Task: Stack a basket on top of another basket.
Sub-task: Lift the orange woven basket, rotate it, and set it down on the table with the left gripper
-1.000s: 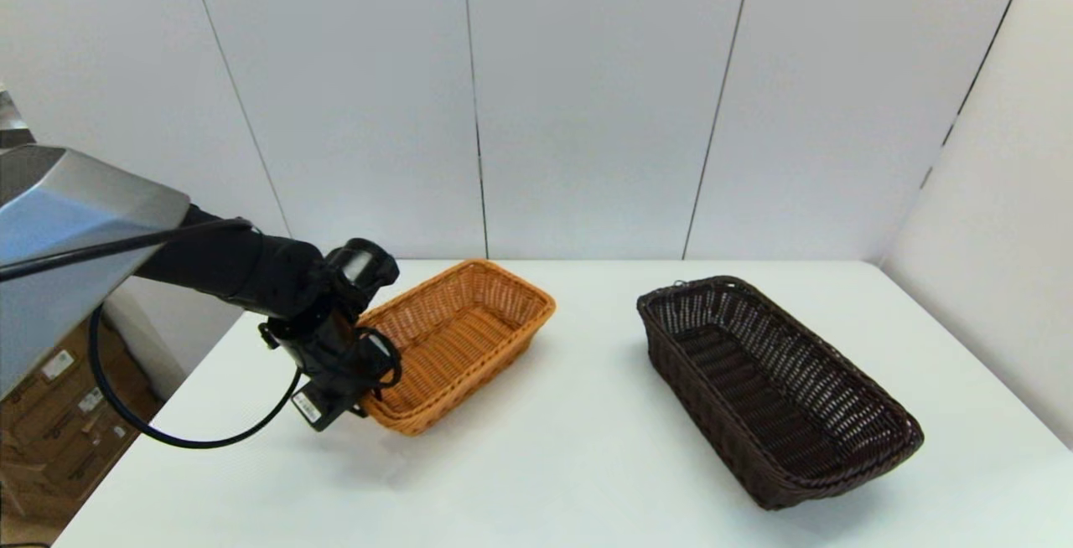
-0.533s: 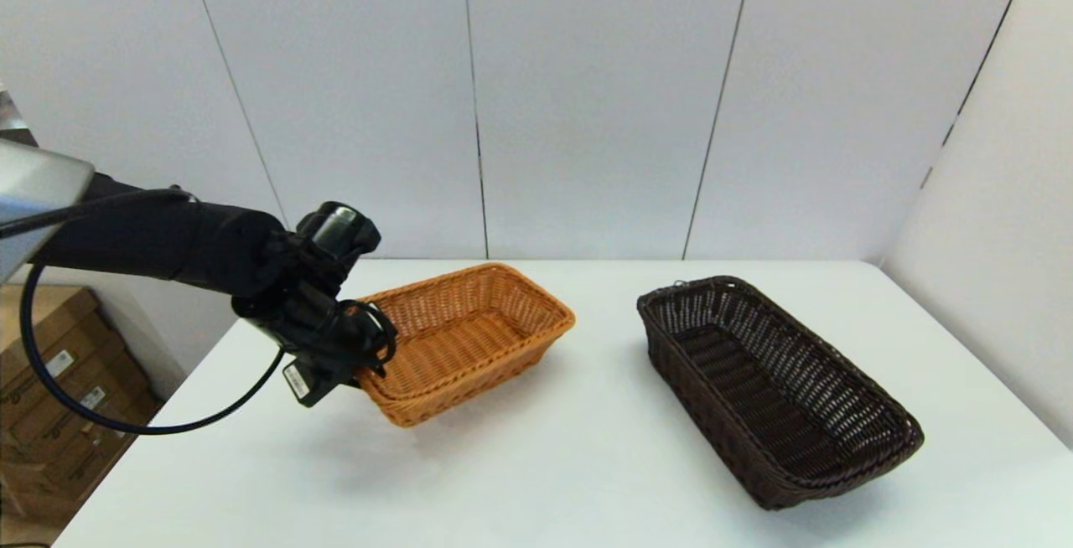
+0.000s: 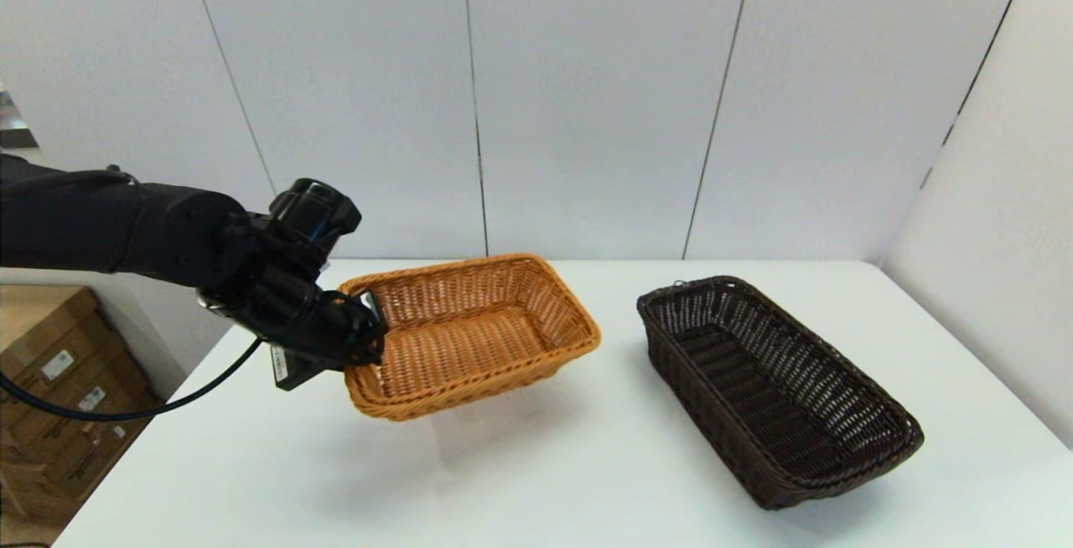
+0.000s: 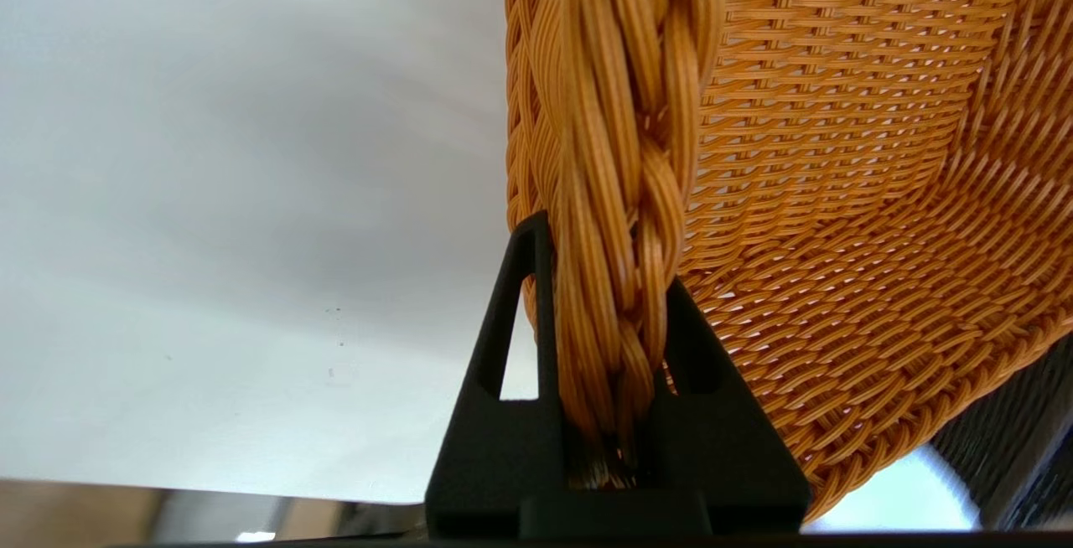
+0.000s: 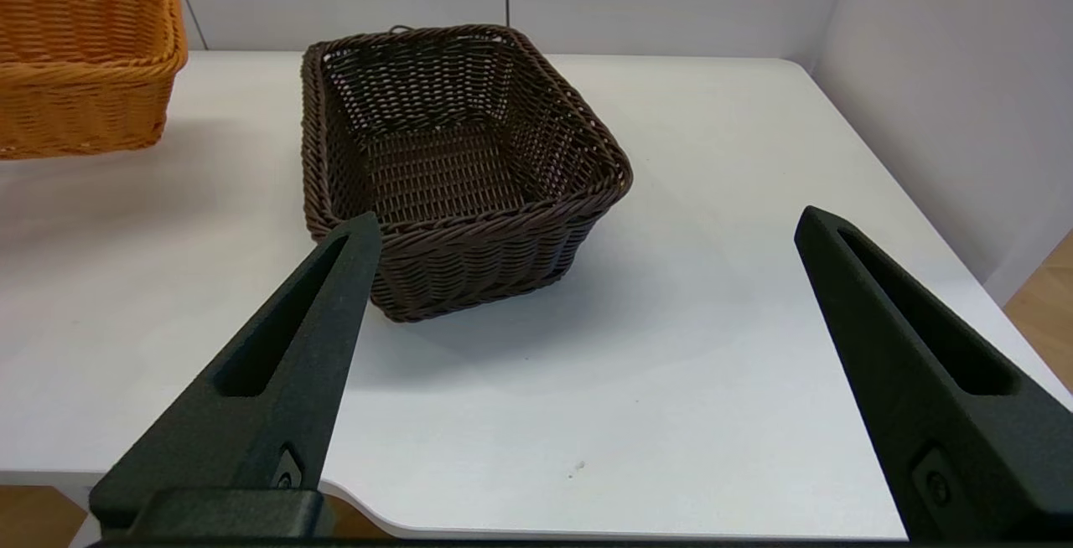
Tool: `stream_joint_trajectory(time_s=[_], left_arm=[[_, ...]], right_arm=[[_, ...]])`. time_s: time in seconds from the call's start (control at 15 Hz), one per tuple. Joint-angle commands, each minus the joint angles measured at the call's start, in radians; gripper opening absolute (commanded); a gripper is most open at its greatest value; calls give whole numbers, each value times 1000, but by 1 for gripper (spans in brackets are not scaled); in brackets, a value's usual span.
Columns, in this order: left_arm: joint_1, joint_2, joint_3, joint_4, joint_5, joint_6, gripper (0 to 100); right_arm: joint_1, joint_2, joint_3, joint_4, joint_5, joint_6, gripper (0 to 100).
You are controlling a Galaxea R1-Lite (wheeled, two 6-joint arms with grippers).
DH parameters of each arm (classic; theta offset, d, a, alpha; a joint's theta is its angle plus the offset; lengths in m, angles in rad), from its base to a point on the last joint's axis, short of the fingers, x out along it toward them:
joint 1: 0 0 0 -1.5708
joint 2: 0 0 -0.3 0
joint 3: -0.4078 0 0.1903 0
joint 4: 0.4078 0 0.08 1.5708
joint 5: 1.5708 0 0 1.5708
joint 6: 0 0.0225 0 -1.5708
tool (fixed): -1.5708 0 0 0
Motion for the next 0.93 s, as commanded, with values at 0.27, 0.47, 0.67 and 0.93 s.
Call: stream_joint_trajectory(time_s=[0.27,0.47,0.67,0.93], left_arm=[[0,-15,7,14,-175,346,0],[-4,8,-1,11,-177,364,0],[-4,64,-30,5,-189,353,0],[-12,135,-110,2,-224,303,0]], right_arm=[[0,-2,0,0,0,0,100],[0,-2,0,0,0,0,100],[0,-2,0,0,0,0,100],[0,-2,0,0,0,0,100]])
